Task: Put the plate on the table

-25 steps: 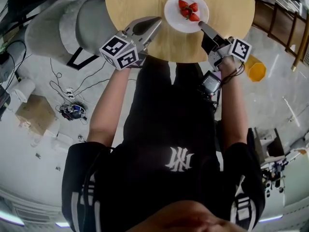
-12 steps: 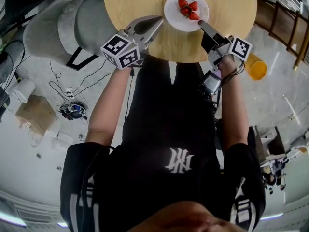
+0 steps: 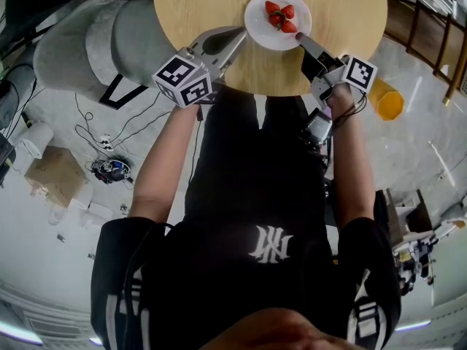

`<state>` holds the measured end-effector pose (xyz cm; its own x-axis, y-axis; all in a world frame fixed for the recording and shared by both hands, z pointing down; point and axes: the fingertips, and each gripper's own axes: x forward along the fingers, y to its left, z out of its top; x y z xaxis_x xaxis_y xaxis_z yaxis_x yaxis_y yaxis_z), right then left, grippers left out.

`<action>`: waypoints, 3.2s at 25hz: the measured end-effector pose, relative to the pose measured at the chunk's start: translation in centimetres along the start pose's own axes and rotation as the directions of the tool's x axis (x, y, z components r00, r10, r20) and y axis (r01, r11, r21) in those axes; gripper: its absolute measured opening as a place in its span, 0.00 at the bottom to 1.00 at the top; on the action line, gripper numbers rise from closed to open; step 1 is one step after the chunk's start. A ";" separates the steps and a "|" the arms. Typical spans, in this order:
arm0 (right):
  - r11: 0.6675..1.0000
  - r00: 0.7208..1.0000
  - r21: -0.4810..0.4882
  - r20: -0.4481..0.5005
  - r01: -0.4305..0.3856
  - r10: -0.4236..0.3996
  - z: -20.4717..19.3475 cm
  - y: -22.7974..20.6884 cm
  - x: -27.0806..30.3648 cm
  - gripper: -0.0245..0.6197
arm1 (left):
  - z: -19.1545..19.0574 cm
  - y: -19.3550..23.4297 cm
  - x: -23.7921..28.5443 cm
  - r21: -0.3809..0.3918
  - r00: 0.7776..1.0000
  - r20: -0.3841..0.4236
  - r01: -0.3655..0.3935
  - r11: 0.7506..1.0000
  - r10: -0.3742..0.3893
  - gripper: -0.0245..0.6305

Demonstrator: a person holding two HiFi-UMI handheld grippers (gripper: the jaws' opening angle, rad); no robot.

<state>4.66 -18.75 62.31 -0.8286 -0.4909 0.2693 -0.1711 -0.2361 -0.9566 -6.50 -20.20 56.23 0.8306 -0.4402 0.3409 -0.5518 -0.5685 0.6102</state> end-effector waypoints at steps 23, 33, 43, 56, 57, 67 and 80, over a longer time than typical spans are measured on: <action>0.997 0.998 -0.056 0.002 0.058 -0.058 0.1 -0.4 0.1 0.07 | -1.9 -0.6 0.4 -0.040 0.999 -0.027 0.023 0.999 -0.024 0.04; 0.954 0.979 -0.223 0.015 0.202 -0.204 0.6 -0.1 -0.4 0.10 | -2.0 -0.7 0.7 -0.038 0.999 -0.034 0.029 0.999 -0.031 0.04; 0.878 0.950 -0.376 0.022 0.297 -0.312 1.0 -0.8 -0.5 0.13 | -2.9 -0.7 0.7 -0.047 0.998 -0.053 0.030 0.998 -0.032 0.04; 0.717 0.900 -0.569 0.106 0.403 -0.422 1.7 -1.3 -0.7 0.18 | -3.3 -0.7 0.7 -0.049 0.997 -0.065 0.031 0.998 -0.034 0.04; 0.702 0.895 -0.581 0.110 0.411 -0.433 1.7 -1.5 -0.8 0.18 | -3.4 -0.7 0.7 -0.045 0.997 -0.066 0.031 0.998 -0.034 0.04; 0.578 0.844 -0.655 0.182 0.486 -0.504 2.5 -2.3 -0.8 0.22 | -3.8 -0.9 1.0 -0.047 0.996 -0.076 0.041 0.998 -0.044 0.04; 0.443 0.795 -0.720 0.250 0.534 -0.553 3.1 -2.3 -0.7 0.24 | -4.0 -0.8 1.0 -0.047 0.995 -0.083 0.042 0.998 -0.046 0.04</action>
<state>7.25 -20.47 64.73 -0.4310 -0.4694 0.7706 -0.9023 0.2366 -0.3605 -4.91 -17.38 58.94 0.8585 -0.3545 0.3706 -0.5121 -0.5532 0.6571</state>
